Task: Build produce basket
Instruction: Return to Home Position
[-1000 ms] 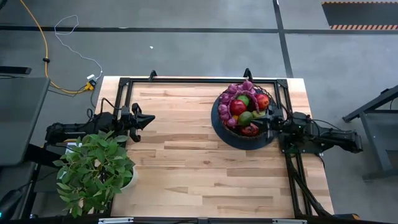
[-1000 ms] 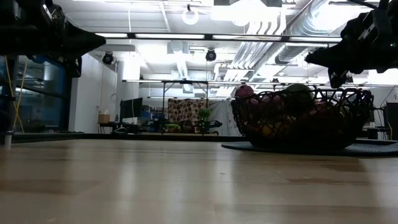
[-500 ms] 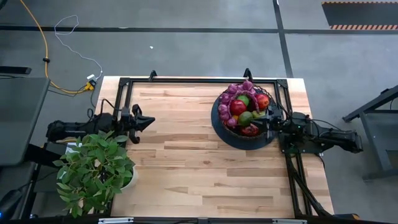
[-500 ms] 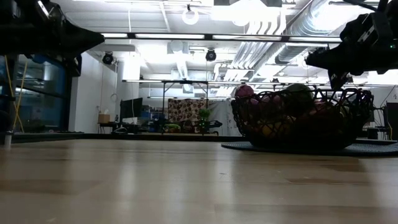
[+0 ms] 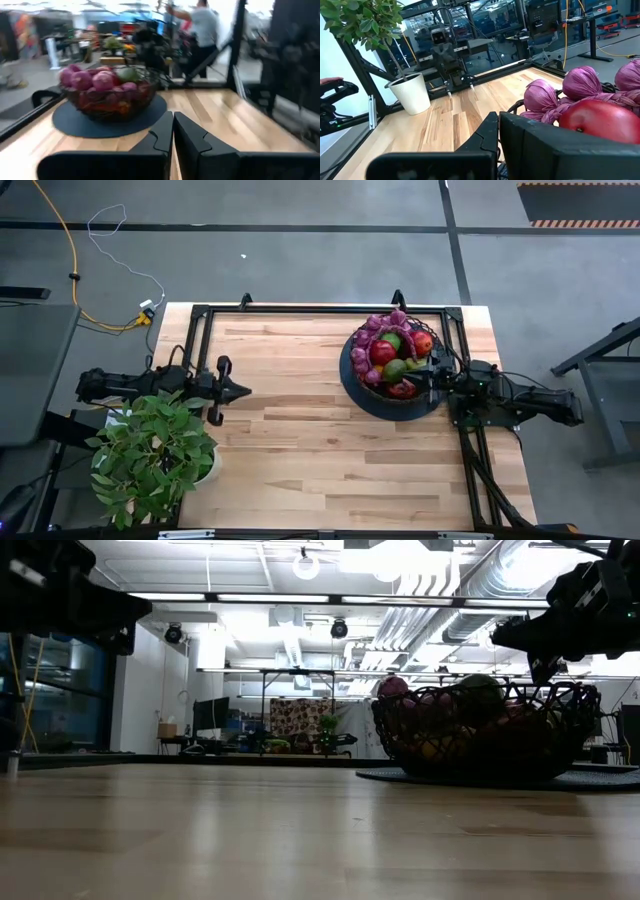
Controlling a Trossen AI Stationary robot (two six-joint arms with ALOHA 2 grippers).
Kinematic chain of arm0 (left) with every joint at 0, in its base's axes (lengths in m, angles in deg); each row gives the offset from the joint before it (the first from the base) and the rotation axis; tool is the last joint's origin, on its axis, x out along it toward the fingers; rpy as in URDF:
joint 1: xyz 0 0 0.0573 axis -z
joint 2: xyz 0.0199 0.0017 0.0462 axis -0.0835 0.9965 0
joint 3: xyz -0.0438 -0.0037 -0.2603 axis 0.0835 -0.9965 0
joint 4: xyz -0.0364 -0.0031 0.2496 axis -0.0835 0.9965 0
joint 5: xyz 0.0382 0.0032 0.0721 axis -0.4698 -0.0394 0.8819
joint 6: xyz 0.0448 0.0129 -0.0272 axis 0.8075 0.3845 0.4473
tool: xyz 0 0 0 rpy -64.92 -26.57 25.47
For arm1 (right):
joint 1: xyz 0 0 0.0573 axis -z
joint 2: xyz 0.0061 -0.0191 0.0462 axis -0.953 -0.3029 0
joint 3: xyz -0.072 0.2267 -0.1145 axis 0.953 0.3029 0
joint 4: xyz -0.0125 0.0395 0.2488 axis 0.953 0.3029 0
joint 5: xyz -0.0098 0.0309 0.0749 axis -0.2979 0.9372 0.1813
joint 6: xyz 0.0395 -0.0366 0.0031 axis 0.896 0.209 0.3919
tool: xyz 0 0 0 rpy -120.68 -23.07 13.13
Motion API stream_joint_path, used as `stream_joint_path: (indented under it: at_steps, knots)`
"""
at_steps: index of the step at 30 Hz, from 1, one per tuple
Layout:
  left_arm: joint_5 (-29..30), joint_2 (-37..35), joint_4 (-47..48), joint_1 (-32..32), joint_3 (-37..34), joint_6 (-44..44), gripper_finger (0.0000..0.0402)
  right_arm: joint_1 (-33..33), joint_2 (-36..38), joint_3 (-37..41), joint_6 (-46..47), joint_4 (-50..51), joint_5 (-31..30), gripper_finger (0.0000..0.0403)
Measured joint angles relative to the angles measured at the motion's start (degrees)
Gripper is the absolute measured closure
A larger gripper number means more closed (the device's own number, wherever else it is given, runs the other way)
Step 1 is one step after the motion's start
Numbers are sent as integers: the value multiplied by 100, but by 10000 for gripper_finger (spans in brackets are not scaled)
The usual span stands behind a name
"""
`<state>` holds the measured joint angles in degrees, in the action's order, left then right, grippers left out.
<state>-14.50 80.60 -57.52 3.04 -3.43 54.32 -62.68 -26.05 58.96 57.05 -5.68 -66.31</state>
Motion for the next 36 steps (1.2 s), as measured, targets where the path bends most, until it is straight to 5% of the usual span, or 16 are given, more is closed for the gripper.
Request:
stream_joint_path:
  at_steps: [5, 14, 36]
  knots:
    - [-222, 1, 49, 42, 2, 379, 396, 0, -2, 0, -2, 2, 0, 402]
    - [-195, 40, 47, 40, 0, -476, 396, 0, -2, 0, 0, 4, 0, 402]
    - [-178, 40, 41, 40, 0, -478, 396, 0, -2, 0, -2, 5, 1, 402]
